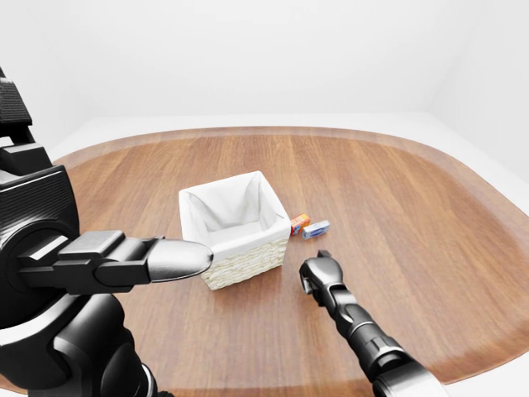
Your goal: Pick up the alphabet soup and put it in the basket.
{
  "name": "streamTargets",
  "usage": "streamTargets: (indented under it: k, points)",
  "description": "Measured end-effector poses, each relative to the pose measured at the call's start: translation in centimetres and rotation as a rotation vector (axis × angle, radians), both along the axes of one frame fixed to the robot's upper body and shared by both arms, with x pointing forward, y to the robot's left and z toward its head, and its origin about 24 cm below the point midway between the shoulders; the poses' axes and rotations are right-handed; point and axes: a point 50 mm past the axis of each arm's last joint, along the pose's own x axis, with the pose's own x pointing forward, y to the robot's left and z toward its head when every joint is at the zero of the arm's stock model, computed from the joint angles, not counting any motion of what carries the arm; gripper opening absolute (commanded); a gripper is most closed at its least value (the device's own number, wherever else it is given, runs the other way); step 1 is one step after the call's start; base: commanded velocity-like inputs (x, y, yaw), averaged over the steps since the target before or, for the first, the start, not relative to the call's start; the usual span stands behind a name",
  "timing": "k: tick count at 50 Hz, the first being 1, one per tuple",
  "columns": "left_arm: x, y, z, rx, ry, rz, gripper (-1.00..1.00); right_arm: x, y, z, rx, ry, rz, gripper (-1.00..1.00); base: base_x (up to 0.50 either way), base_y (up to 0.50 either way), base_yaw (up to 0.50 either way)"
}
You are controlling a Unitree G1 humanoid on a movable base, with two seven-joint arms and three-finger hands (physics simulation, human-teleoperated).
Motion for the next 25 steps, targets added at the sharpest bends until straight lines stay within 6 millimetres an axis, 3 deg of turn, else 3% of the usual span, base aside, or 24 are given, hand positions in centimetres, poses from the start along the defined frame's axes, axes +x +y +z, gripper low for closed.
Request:
streamTargets:
  k: [15,25]
  points:
    - [0.0,-0.1,0.0,0.006,0.001,0.000,1.00,0.0,0.0,0.0,-0.010,-0.006,0.011,-0.95,0.00,0.00,0.00]
    - [0.0,-0.1,-0.1,0.010,0.002,0.001,1.00,0.4,0.2,1.3,0.017,-0.032,0.025,-0.94,0.00,0.00,0.00]
